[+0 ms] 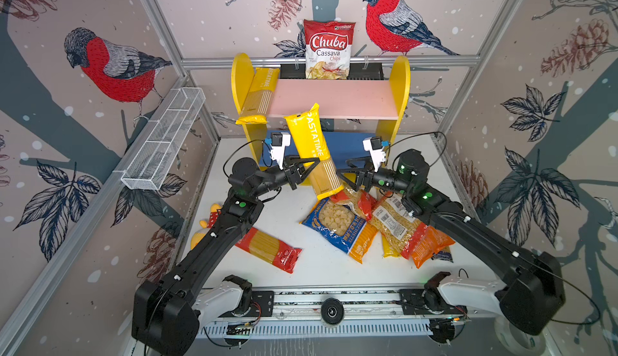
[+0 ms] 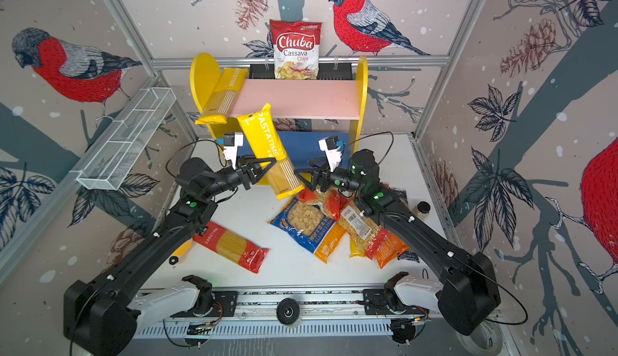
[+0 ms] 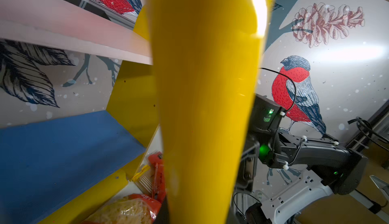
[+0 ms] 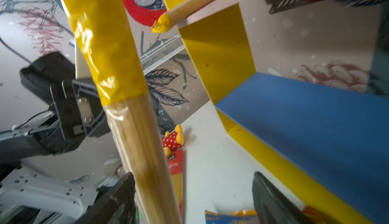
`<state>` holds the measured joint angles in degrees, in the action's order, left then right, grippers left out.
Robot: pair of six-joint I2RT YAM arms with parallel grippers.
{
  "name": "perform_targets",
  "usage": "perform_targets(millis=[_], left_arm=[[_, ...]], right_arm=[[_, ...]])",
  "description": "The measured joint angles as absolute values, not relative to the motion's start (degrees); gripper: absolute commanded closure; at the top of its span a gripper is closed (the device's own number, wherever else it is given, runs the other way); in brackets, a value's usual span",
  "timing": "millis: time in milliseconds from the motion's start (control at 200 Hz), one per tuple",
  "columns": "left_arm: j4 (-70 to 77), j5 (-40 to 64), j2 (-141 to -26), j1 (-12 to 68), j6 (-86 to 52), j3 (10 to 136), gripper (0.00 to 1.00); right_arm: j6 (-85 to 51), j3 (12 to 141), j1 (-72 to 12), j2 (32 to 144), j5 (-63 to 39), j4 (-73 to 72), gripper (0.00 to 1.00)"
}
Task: Arrange pasta packages on shelves
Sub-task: Pick up the pasta bag from the center of the table, then place the pasta bag on the shelf.
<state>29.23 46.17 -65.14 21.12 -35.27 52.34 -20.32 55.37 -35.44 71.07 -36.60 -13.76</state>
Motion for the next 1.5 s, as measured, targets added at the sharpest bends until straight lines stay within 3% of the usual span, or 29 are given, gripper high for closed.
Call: perform_targets(millis=[110,225,425,570,811,971,1126,1501], left_arm=[[29.17,48.14,-67.33,20.38,-38.30,54.15,1.00],[29.32,51.03,-68.18,19.94,-40.93,54.68,1.00],[31.31,52.27,-68.49,18.85,-43.46,55.35,1.00],[32.14,52.25,-68.86,18.72,-45.01,55.35,0.80],[34.50,50.85,-67.09,16.95,-46.52,54.48,0.60],[37.60,49.84,-64.71,14.13,-48.05,51.70,0.51],[39.11,49.41,-60.97,11.16,-49.15,47.79,0.46],[29.91,45.95,-48.10,-1.45,-46.09,42.96,0.43]], right_arm=[[-19.11,56.31,-37.23,72.69,-39.46,-11.88,0.16],[-18.13,57.21,-37.45,73.89,-41.47,-10.92,0.27],[-18.48,57.89,-37.32,74.28,-44.97,-11.92,0.60],[-22.35,56.66,-37.06,74.28,-46.87,-16.53,0.71],[-29.02,58.22,-36.99,75.11,-49.08,-21.85,0.89],[-34.59,62.02,-36.67,77.80,-48.45,-24.71,0.98],[-40.73,67.44,-36.45,81.87,-44.80,-27.40,0.99],[-62.63,95.39,-36.77,99.92,-30.44,-21.76,1.00]])
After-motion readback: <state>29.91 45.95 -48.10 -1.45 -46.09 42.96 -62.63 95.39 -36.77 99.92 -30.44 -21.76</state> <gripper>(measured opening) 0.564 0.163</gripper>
